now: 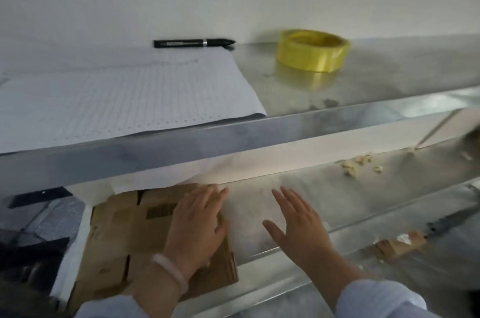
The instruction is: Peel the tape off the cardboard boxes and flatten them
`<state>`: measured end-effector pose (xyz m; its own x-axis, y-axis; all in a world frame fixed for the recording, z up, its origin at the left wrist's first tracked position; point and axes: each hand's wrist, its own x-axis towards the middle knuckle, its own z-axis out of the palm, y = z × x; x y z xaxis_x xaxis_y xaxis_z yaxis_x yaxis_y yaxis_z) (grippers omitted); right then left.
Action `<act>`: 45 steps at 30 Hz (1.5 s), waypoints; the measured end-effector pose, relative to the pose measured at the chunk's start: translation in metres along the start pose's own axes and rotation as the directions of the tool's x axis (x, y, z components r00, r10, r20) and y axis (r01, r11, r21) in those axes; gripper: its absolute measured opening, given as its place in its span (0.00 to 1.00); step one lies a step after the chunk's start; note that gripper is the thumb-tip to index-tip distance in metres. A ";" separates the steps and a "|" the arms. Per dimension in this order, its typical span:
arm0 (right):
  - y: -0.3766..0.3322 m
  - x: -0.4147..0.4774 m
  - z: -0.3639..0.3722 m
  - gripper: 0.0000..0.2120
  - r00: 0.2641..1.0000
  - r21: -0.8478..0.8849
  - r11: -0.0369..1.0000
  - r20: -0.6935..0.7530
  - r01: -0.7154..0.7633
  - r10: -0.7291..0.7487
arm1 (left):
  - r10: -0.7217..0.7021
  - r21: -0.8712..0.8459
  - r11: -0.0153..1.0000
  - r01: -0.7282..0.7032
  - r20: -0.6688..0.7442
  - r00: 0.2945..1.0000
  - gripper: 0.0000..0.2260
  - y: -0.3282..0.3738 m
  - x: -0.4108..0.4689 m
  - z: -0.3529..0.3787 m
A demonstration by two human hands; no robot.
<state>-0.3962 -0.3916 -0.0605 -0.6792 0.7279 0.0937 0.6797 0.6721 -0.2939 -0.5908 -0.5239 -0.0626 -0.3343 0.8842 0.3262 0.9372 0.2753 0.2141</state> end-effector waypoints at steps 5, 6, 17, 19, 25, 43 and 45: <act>0.091 -0.036 -0.055 0.35 0.995 -0.079 0.994 -0.075 -0.075 0.069 | 0.197 -0.009 0.980 -0.198 -0.049 0.979 0.27 0.116 0.054 0.014; 0.112 -0.045 -0.069 0.36 0.990 -0.103 0.989 -0.102 -0.104 0.093 | 0.237 -0.020 0.971 -0.239 -0.069 0.969 0.27 0.142 0.063 0.017; 0.335 -0.150 -0.211 0.39 0.864 -0.091 0.912 -0.369 -0.401 0.343 | 0.473 -0.172 0.839 -0.516 -0.237 0.849 0.26 0.439 0.147 0.057; 0.365 -0.163 -0.232 0.40 0.831 -0.079 0.893 -0.408 -0.444 0.377 | 0.492 -0.197 0.815 -0.545 -0.260 0.831 0.25 0.480 0.160 0.064; 0.444 -0.176 -0.264 0.36 0.749 -0.030 0.833 -0.456 -0.552 0.480 | 0.567 -0.231 0.746 -0.625 -0.273 0.777 0.24 0.573 0.209 0.093; 0.685 -0.032 -0.291 0.37 0.649 0.119 0.693 -0.269 -0.711 0.712 | 0.636 -0.351 0.715 -0.604 -0.030 0.771 0.27 0.717 0.427 0.259; 0.707 -0.019 -0.292 0.37 0.654 0.120 0.689 -0.236 -0.715 0.719 | 0.645 -0.359 0.714 -0.601 0.004 0.764 0.27 0.729 0.442 0.273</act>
<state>0.1782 0.1089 0.0073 0.1101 0.9911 0.0749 0.9206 -0.0733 -0.3835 -0.0277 0.1706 -0.0137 0.3497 0.8548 0.3834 0.8345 -0.4702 0.2873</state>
